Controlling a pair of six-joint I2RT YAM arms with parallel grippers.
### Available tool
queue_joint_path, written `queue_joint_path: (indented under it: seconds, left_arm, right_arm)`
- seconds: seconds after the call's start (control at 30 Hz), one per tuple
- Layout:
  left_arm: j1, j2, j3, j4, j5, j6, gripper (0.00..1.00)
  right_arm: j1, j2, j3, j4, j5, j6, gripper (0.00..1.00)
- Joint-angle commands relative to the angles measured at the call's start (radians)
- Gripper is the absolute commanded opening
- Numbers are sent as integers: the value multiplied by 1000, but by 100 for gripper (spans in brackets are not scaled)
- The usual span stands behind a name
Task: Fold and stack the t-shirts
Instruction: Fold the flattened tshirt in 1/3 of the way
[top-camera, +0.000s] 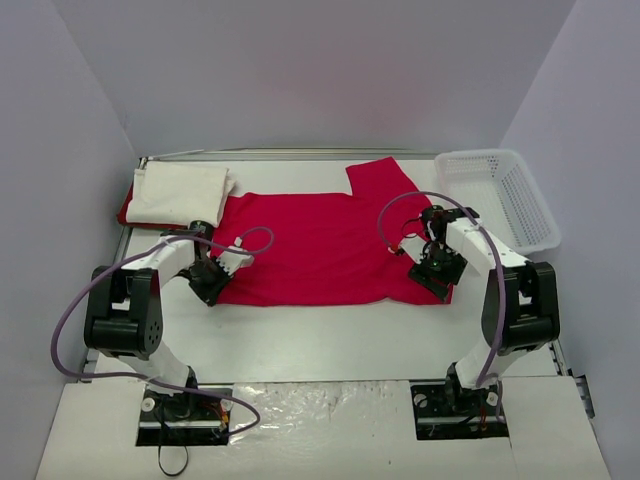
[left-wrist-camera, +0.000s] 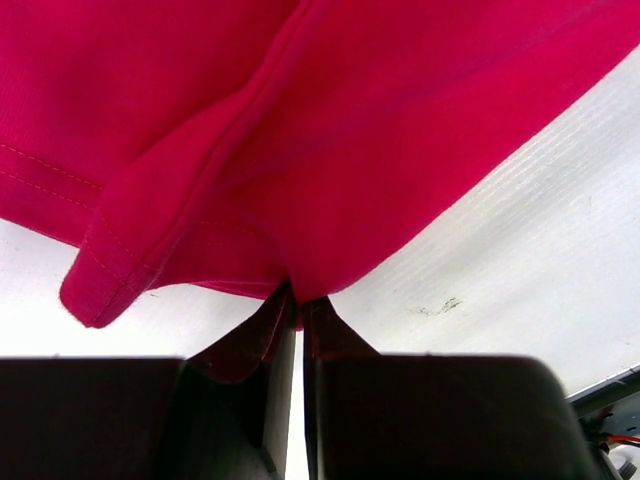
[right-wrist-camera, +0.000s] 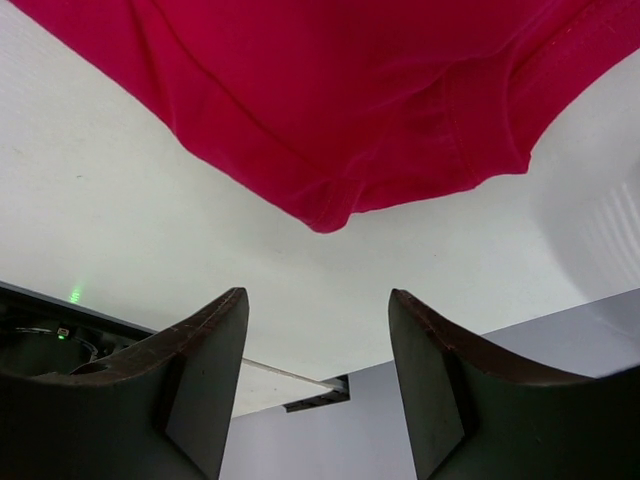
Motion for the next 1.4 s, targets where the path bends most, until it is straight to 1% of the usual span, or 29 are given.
queue_joint_path:
  seconds: [0.0, 0.2, 0.27, 0.4, 0.47, 0.5, 0.53, 0.57, 0.6, 0.67, 0.7, 0.87, 1.03, 1.2, 1.27, 1.3, 1.37]
  left_arm:
    - [-10, -19, -12, 9, 40, -17, 2]
    - [-11, -25, -15, 2, 43, -18, 2]
    - [-10, -28, -16, 2, 45, -17, 2]
    - [-10, -19, -10, 0, 52, -22, 2]
    - [-10, -16, -6, -1, 59, -23, 2]
    - [-10, -15, -1, -3, 60, -23, 2]
    - [-8, -15, -1, -4, 66, -26, 2]
    - [-8, -15, 1, -6, 69, -28, 2]
    - [-8, -15, 2, -8, 80, -28, 2]
    - [-7, -18, 4, -11, 85, -29, 2]
    - [-7, -18, 5, -12, 86, -29, 2]
    - [2, -22, 10, -20, 94, -23, 2]
    - [10, -54, 37, -61, 85, -12, 2]
    - [13, -111, 70, -115, 66, -5, 2]
    - [16, -139, 97, -138, 49, -9, 2]
    - [18, -148, 109, -149, 46, -11, 2]
    - [22, -182, 148, -169, 42, -14, 2]
  right_arm:
    - [-14, 38, -11, -22, 12, -27, 54]
    - [-39, 116, -8, 20, -2, -26, 54]
    - [-45, 136, -6, 21, -38, -31, 54]
    - [-48, 153, -14, 23, -55, -33, 53]
    - [-50, 153, -22, 26, -65, -36, 50]
    - [-51, 153, -23, 26, -74, -39, 47]
    - [-51, 153, -29, 24, -78, -39, 41]
    - [-51, 152, -34, 24, -83, -39, 38]
    - [-54, 150, -40, 26, -83, -40, 28]
    - [-59, 149, -52, 27, -88, -45, 14]
    - [-63, 143, -57, 27, -91, -48, 0]
    - [-82, 97, -77, 26, -92, -54, 0]
    - [-122, 51, -65, 10, -75, -56, 0]
    - [-145, 3, 19, -63, -100, -80, 0]
    - [-145, -17, 53, -97, -120, -86, 0]
    - [-172, -23, 85, -106, -123, -88, 0]
    - [-177, -37, 115, -134, -130, -92, 0]
